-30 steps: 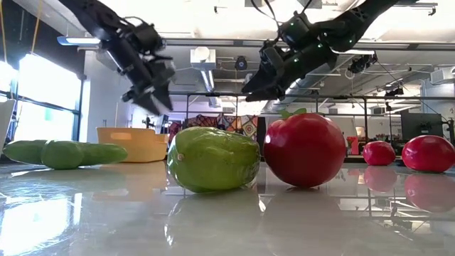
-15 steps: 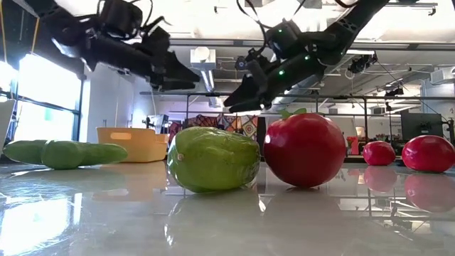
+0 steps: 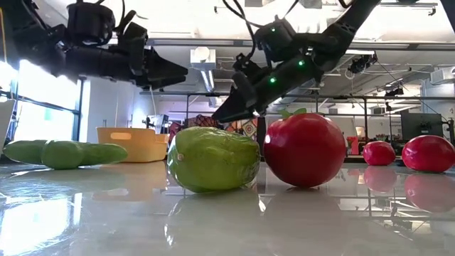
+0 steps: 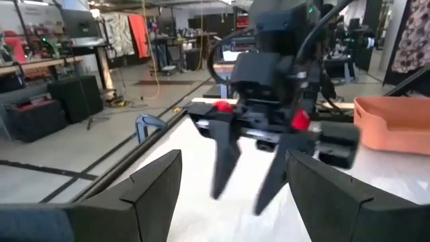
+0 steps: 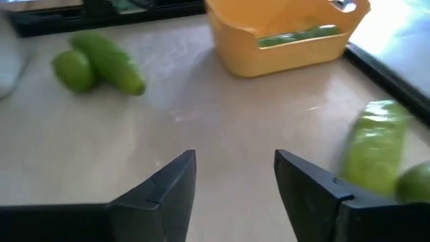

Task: Sort produce into baskets
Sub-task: Put the red tomato into the gray bin

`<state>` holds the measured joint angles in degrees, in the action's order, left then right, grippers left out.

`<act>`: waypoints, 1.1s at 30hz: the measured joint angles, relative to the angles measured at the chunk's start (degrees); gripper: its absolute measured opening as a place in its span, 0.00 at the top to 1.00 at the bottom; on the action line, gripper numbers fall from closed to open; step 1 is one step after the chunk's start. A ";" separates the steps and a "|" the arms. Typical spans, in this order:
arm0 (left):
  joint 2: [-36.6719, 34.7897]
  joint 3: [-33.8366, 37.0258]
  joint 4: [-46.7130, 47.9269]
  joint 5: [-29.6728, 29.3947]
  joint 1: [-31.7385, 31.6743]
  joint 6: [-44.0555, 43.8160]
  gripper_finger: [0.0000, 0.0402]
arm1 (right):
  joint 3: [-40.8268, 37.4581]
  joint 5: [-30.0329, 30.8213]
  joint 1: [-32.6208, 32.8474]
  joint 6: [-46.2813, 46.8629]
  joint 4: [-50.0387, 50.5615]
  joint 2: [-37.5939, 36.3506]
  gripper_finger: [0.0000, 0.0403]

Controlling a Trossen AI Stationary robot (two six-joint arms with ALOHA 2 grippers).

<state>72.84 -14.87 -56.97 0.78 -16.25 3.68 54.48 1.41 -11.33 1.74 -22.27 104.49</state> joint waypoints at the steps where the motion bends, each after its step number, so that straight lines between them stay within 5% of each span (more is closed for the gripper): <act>1: 0.00 0.22 0.08 0.00 0.00 -0.03 0.37 | 0.00 -1.16 0.39 0.38 0.55 0.00 0.54; 14: 0.00 1.04 5.81 0.46 0.20 3.00 0.37 | 0.00 -4.91 4.84 -0.72 1.03 3.31 0.55; 33: 0.00 0.58 6.95 0.52 0.20 5.47 0.37 | -0.02 -0.42 4.58 -2.03 1.69 3.65 0.55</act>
<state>72.84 -14.28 -50.02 1.30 -16.05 9.15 54.46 0.99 -6.74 -0.28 -20.59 108.14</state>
